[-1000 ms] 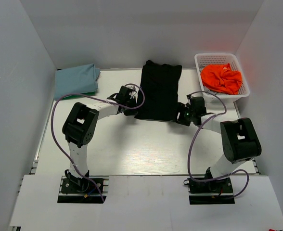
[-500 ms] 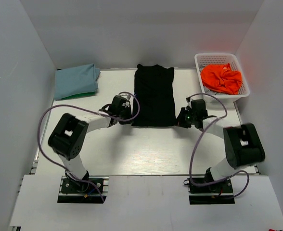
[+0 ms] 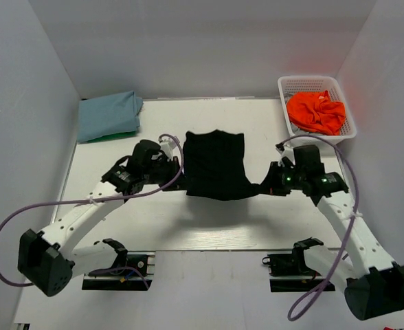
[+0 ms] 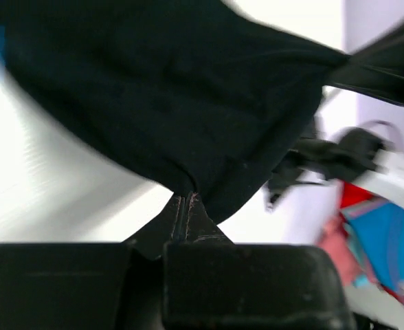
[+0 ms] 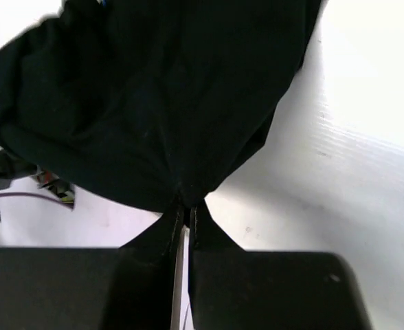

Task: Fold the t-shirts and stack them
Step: Grab one side of the 2/3 rectangular tshirt with both arms, then fold the long partially folded tshirt into a neat square

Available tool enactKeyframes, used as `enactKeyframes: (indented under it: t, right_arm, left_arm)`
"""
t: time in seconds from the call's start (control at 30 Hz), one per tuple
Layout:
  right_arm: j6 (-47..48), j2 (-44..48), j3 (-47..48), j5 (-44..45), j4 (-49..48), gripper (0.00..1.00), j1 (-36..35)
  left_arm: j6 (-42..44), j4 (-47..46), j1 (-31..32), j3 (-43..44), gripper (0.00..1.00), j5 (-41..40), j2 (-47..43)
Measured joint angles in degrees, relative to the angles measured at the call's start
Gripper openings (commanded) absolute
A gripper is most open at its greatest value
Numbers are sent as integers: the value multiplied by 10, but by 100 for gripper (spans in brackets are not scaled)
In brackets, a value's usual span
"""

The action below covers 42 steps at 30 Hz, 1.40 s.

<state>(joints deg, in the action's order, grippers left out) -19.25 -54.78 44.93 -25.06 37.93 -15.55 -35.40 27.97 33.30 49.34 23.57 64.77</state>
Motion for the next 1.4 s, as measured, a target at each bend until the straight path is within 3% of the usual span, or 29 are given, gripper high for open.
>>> enactKeyframes:
  t: [0.1,0.27,0.6,0.97,1.13,1.4]
  right_arm:
    - [5,16,82,4,55,0,1]
    - [4,14,128,-7,63,0,1]
    - [-16,-103,172,4,26,0,8]
    - [-34,-271,260,-9,-69,0,26]
    - [-28,-349,320,-9,-78,0,36]
    - [-8,-497,425,-26,-98,0,44]
  left_arm:
    - [0,38,0,62,0,26,-18]
    - [-7,82,0,78,0,28,-36]
    - [-39,118,-6,141,0,-104,6]
    - [-85,110,-27,239,0,-263,192]
    - [-91,106,-52,325,0,-290,289]
    - [-94,93,-92,394,0,-294,396]
